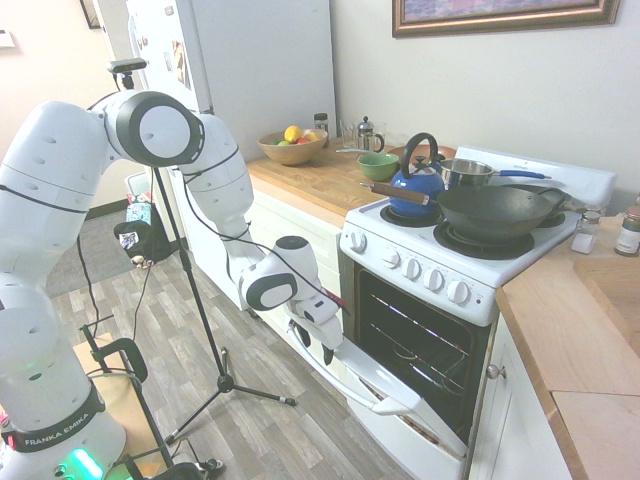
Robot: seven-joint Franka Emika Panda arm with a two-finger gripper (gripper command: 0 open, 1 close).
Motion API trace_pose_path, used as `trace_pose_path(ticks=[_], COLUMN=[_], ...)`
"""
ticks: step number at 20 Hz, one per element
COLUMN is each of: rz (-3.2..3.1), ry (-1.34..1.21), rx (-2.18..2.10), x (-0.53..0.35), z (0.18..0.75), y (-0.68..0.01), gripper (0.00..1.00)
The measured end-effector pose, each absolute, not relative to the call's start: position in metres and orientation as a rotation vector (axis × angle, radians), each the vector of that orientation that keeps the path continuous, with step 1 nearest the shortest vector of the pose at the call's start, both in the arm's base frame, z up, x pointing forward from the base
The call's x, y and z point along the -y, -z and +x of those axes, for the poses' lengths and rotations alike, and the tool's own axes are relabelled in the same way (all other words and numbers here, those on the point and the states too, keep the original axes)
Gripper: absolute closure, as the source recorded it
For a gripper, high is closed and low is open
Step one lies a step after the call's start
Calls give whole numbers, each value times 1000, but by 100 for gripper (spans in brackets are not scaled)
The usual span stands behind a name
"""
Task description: Close the oven
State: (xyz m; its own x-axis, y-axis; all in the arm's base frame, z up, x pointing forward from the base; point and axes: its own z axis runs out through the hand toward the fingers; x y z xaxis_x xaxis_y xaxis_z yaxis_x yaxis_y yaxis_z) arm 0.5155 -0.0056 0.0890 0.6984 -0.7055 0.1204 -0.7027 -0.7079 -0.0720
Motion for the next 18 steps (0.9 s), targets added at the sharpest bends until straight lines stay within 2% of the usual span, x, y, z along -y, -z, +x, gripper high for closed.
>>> trace_pose_path(ticks=[6,18], rz=[-2884,-2915], ry=[305,340], rx=[-1133,-1099], x=[-20,-61], z=[547,608], y=[-142,-187], gripper=[0,0])
